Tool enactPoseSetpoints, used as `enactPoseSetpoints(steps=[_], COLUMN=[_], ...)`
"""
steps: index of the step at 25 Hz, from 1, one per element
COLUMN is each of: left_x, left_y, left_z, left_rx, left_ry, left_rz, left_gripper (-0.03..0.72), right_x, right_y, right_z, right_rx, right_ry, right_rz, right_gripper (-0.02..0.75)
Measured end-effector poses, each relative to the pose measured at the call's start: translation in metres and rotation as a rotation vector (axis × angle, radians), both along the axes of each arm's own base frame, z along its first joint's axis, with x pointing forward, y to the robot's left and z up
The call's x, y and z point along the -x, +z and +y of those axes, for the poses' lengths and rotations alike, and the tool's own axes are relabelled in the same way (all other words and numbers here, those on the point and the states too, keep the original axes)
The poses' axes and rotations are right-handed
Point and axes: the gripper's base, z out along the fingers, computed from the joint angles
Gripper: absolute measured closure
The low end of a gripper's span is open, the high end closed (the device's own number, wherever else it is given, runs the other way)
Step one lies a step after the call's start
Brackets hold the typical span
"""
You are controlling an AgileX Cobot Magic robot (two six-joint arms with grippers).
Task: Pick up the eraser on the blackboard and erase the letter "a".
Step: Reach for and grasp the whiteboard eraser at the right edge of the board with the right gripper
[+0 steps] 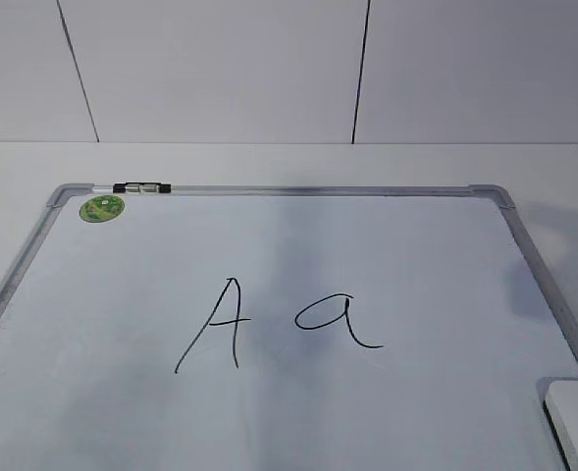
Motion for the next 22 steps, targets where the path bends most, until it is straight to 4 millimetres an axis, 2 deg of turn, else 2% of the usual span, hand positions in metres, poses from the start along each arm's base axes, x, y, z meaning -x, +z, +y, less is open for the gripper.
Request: enactPoseSetpoints(steps=[7, 13, 22], left_x=[0.0, 0.0, 0.0], left_y=[0.0, 0.0, 0.0], left_z=[0.0, 0.0, 0.0], left_rx=[0.0, 0.0, 0.0], left_ry=[0.0, 0.0, 0.0], left_rz=[0.0, 0.0, 0.0], left_gripper=[0.454, 0.454, 0.454], right_x=[-0.016, -0.022, -0.031], right_y=[-0.009, -0.015, -0.043], right_z=[0.0, -0.005, 0.0], right_rx=[0.025, 0.095, 0.163], right_ry=[0.0, -0.012, 0.025], right_rz=[0.072, 0.108, 0.242], right_gripper=[0.066, 0.071, 0.073])
